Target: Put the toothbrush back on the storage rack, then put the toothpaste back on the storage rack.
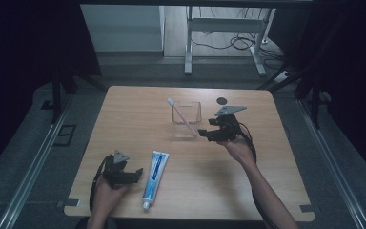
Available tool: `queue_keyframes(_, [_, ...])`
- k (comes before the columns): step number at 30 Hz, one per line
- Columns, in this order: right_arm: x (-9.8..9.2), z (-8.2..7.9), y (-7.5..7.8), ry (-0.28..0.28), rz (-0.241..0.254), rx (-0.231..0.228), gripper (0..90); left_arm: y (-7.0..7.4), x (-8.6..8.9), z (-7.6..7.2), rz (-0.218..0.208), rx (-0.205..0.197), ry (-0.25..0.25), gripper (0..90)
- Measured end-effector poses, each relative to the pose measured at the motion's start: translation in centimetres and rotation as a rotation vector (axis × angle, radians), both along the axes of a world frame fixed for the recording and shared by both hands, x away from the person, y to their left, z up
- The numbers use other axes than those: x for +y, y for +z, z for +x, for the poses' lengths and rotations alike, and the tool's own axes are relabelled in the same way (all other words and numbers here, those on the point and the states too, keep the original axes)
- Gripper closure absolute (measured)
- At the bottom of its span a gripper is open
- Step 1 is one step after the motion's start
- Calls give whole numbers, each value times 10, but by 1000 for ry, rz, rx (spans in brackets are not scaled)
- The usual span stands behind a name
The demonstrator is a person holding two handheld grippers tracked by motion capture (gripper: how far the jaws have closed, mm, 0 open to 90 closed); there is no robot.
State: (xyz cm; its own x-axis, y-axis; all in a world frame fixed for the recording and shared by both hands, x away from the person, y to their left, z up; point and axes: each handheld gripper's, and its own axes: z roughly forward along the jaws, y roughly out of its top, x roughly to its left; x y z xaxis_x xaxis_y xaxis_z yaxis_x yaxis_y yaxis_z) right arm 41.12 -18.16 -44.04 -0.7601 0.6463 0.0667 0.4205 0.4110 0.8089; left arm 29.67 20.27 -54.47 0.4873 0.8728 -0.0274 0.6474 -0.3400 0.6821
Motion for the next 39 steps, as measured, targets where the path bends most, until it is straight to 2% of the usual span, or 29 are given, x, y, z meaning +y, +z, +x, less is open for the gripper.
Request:
queue_keyframes(9, [-10, -11, -9, -11, -7, 2, 257, 0, 0, 0, 0, 0, 0, 116])
queue_keyframes(20, [-15, -26, -23, -2, -41, -4, 150, 0, -1, 0, -7, -3, 4, 116])
queue_keyframes(39, [-24, -49, -44, 8, -77, 10, 113, 0, -1, 0, -4, -3, 8, 116])
